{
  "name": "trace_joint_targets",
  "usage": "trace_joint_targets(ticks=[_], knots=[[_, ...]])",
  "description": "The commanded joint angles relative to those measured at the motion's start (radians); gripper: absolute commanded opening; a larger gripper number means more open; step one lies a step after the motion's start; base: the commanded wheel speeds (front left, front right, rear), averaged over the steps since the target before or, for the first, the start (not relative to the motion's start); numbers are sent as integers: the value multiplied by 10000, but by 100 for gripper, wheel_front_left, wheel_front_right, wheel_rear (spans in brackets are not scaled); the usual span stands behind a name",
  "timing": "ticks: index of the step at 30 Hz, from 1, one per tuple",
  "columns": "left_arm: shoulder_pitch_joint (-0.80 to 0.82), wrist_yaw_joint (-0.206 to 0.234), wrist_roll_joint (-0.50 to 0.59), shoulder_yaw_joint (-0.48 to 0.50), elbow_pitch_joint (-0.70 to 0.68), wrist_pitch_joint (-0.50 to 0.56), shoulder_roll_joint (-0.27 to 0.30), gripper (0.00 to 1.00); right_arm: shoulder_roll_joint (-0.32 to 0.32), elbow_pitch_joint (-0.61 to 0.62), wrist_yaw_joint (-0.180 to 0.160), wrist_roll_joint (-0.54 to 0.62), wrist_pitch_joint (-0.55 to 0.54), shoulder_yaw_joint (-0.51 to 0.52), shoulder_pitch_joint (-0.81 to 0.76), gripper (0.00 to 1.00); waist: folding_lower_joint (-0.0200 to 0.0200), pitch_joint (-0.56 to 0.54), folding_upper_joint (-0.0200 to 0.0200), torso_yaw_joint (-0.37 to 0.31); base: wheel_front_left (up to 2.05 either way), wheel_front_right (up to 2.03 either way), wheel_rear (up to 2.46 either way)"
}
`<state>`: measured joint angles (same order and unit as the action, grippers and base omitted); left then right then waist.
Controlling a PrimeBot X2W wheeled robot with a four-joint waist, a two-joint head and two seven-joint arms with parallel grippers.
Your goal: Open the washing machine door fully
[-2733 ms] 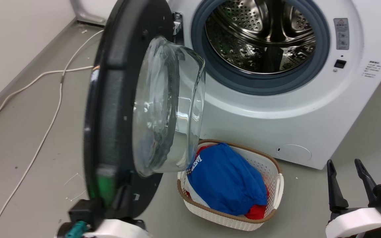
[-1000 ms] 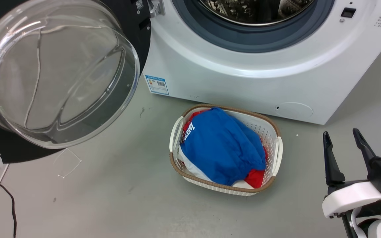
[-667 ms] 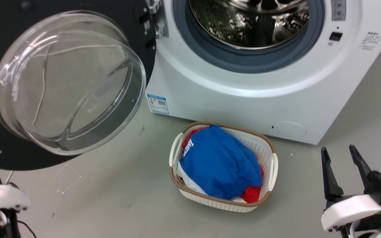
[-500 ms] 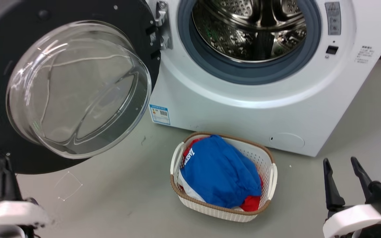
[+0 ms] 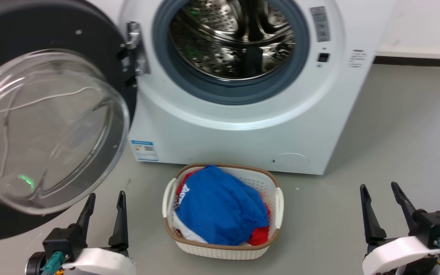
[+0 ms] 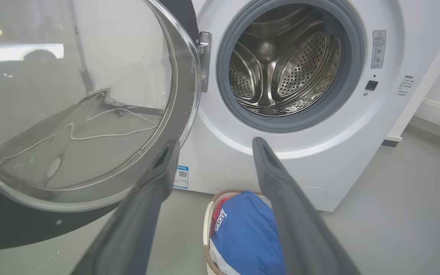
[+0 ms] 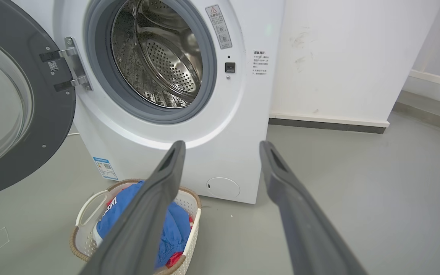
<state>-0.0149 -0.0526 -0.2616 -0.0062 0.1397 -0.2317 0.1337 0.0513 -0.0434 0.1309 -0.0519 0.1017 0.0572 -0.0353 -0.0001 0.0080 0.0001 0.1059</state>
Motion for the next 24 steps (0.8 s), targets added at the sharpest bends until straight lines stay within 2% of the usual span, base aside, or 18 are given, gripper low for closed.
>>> trace_joint_targets(ticks=[1,7,12,24], knots=[[115,-1,64,-53,39,-2,12,100,-20,-44,-2,22,42,26,82,100,1,-11,-1,-398,0,0,0],[429,95,317,-354,534,-109,-66,100,-20,-186,-2,75,114,-103,131,100,1,-22,-1,-1328,0,0,0],[393,227,364,-400,803,-177,-115,100,-20,-312,-4,74,159,-259,122,100,1,-87,-1,-1821,0,0,0],[174,570,381,-326,1126,-267,-131,100,-20,-363,-4,107,238,-394,92,100,1,-110,-1,-1905,0,0,0]])
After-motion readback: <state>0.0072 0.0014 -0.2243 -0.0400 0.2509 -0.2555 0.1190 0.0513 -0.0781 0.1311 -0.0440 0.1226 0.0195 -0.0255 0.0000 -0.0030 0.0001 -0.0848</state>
